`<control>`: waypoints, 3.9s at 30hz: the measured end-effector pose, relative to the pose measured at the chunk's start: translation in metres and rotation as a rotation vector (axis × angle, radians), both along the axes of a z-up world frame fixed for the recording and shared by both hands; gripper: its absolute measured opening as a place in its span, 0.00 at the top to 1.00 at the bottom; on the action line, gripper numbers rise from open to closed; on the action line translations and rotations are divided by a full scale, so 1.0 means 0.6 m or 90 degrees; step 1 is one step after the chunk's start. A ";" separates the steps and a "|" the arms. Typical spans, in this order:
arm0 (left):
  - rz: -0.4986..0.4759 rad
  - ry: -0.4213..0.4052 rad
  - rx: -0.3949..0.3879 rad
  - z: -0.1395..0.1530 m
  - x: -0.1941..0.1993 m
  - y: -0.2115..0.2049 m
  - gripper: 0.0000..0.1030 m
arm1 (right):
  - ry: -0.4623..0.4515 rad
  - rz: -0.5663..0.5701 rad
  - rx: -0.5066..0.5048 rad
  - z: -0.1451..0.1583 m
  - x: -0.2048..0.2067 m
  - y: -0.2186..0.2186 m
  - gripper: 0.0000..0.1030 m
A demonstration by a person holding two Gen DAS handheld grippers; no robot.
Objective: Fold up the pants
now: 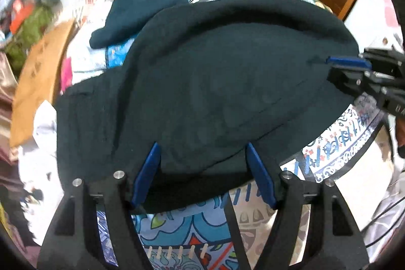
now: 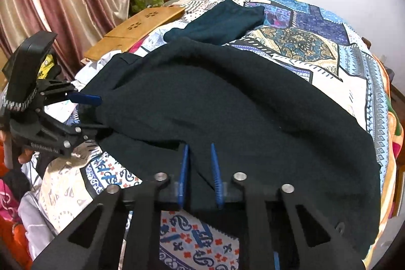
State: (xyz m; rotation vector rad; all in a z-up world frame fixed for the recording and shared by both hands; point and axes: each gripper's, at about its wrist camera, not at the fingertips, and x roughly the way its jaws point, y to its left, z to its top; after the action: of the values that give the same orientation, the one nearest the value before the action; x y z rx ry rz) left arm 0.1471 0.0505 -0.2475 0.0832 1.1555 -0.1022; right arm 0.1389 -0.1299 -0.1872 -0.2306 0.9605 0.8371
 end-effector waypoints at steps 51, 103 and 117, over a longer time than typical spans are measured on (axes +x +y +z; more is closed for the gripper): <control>0.101 -0.013 0.015 0.026 0.162 -0.003 0.37 | -0.018 -0.345 -0.013 0.016 0.139 -0.352 0.70; 0.106 -0.032 0.045 0.050 0.057 0.021 0.13 | -0.001 -0.389 -0.060 0.007 0.055 -0.412 0.77; 0.128 0.025 0.047 -0.017 -0.011 0.053 0.13 | 0.054 -0.426 -0.017 -0.018 0.023 -0.402 0.77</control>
State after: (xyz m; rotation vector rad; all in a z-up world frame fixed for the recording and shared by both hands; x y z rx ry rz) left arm 0.1403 0.0824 -0.2576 0.0293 1.2005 0.1177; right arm 0.1526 -0.3708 -0.1981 0.1077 1.0403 0.2190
